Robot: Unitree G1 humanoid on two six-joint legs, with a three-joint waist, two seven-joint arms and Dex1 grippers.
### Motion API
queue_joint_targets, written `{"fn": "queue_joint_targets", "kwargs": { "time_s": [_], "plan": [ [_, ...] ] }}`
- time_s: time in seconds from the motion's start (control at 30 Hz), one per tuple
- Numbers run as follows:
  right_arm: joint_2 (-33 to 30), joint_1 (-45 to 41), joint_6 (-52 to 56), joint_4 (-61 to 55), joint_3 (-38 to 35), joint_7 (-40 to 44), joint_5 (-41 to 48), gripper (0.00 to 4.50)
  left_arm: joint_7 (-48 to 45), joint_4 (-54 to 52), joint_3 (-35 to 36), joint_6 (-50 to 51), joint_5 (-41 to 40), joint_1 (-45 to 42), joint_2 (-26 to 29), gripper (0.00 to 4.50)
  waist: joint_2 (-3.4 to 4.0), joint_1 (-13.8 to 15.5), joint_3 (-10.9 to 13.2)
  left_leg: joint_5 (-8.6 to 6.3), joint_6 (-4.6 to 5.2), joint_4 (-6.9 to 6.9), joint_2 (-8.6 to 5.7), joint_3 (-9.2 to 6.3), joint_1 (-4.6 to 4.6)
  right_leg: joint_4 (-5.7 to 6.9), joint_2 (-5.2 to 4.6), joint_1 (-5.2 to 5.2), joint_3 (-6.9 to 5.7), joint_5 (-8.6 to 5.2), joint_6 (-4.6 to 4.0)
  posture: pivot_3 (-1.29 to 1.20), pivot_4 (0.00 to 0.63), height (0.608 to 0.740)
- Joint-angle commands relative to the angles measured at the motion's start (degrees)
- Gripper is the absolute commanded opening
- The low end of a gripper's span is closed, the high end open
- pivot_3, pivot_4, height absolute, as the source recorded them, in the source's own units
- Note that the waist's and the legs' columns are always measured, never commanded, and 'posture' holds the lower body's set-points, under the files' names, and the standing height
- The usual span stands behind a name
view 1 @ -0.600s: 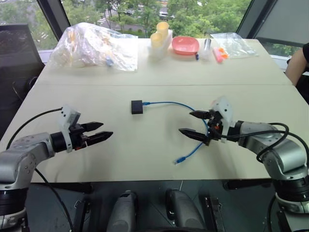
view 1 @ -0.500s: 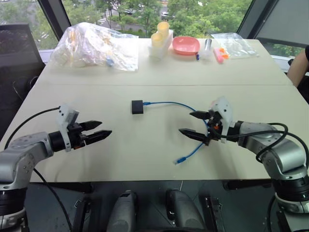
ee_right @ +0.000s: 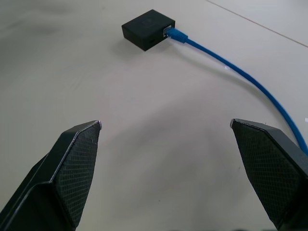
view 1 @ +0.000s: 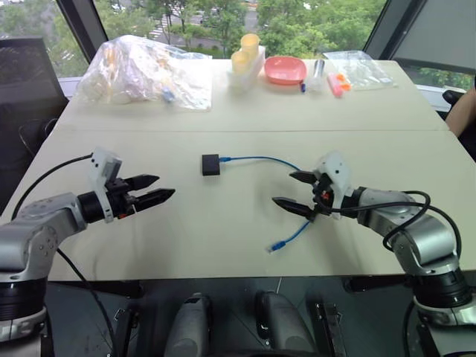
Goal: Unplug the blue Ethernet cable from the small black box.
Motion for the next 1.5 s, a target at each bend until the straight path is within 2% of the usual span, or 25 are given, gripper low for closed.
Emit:
{"fn": "queue_joint_targets", "kwargs": {
  "time_s": [0.03,0.17,0.27,0.4,0.47,0.57,0.67,0.77,0.87,0.97,1.07,1.3,1.5],
  "plan": [
    [0.2,-1.6,-0.7,-0.4,0.0,0.3,-0.3,4.50,-0.6,0.2,0.4,-1.5,0.5,-0.5,0.6,3.78,0.00,0.0,0.0,0.00,0.00,0.00,0.00,0.00,0.00,0.00,0.00,0.00,0.00,0.00,0.00,0.00,0.150,0.740],
    [0.8,-2.3,-0.8,0.2,-0.6,-0.1,-0.4,4.50,-2.1,1.5,-1.5,-3.6,3.3,0.6,1.4,3.78,0.00,0.0,0.0,0.00,0.00,-0.01,0.00,0.01,0.00,0.01,0.00,0.00,0.00,0.00,0.01,0.00,0.150,0.740],
    [2.3,-5.3,-3.7,4.8,0.6,-2.4,-4.1,4.50,-2.6,4.8,-1.9,-4.7,4.2,-2.6,1.2,3.78,0.00,0.0,0.0,0.00,0.00,0.04,0.00,0.01,0.01,0.05,0.00,0.01,0.00,0.00,0.00,0.00,0.150,0.740],
    [8.7,-16.2,-10.5,20.5,4.5,-1.3,-8.6,4.50,-8.9,11.3,-4.7,-7.8,7.1,-6.9,4.3,3.78,-0.01,-0.5,0.0,0.01,0.00,0.28,0.01,0.05,0.05,0.21,0.13,0.02,0.01,0.11,-0.14,0.00,0.150,0.740],
    [13.8,-25.6,-17.2,36.6,8.8,3.2,-12.3,4.50,-16.7,12.4,-6.4,-6.4,6.5,-7.5,9.2,3.78,-0.06,-1.4,0.0,0.01,0.00,0.27,0.04,0.08,0.14,0.29,0.17,0.05,0.02,0.11,-0.15,0.00,0.150,0.740],
    [19.4,-36.0,-25.2,57.4,11.2,8.7,-16.0,4.50,-24.0,12.1,-7.2,-4.8,4.7,-7.7,14.2,3.78,-0.06,-1.9,0.0,0.02,0.00,0.07,0.08,0.09,0.20,0.29,0.23,0.01,0.04,0.11,-0.16,0.00,0.150,0.740],
    [24.4,-44.8,-31.4,75.8,11.0,12.1,-18.7,4.50,-25.1,12.7,-4.8,-3.4,3.6,-8.6,16.2,3.78,-0.05,-1.8,0.0,0.02,0.00,-0.18,0.08,0.08,0.15,0.26,0.22,-0.09,0.02,0.17,-0.02,0.00,0.150,0.740],
    [27.2,-49.1,-35.3,84.9,10.4,13.0,-21.1,4.50,-21.9,14.6,-1.8,-3.9,4.3,-8.9,16.0,3.78,-0.05,-1.7,0.0,0.01,0.00,-0.23,0.07,-0.02,0.03,0.34,0.13,-0.15,-0.08,0.16,0.17,0.00,0.150,0.740],
    [30.1,-51.9,-37.0,90.8,10.6,12.7,-23.9,4.50,-19.2,13.0,6.3,-1.8,1.8,-4.4,16.2,3.78,-0.05,-2.0,0.0,0.01,-0.01,-0.22,0.07,0.02,-0.01,0.33,0.02,-0.18,-0.08,0.16,0.20,0.00,0.150,0.740],
    [32.1,-52.7,-36.4,94.5,10.9,8.2,-27.5,4.50,-15.7,6.6,15.7,2.1,-1.1,2.9,14.9,3.78,-0.04,-2.8,0.0,0.01,-0.02,-0.21,0.09,0.04,0.02,0.35,-0.06,-0.19,-0.06,0.16,0.20,0.00,0.150,0.740],
    [33.2,-52.3,-36.0,96.0,10.4,4.7,-30.2,3.62,-12.3,1.1,21.0,4.6,-2.7,8.0,13.4,3.82,-0.07,-3.0,0.0,0.04,-0.10,-0.21,0.09,-0.15,0.07,0.53,-0.15,-0.21,-0.07,0.15,0.18,0.00,0.150,0.740],
    [34.1,-52.3,-36.8,96.3,8.9,5.2,-33.5,0.08,-8.3,-2.2,24.8,7.1,-5.3,10.2,13.0,3.82,-0.12,-3.3,0.0,0.20,-0.40,-0.28,0.08,-0.23,0.69,0.73,-0.16,0.17,-0.06,0.04,-0.09,0.00,0.150,0.740],
    [33.5,-52.3,-40.5,95.7,11.9,12.0,-38.4,0.08,-6.5,-1.5,20.9,6.0,-6.0,7.1,12.0,3.82,-0.12,-3.3,0.0,0.20,-0.40,-0.34,0.10,-0.23,0.85,0.78,-0.11,0.27,-0.06,0.02,-0.13,0.00,0.150,0.740]
  ]
}}
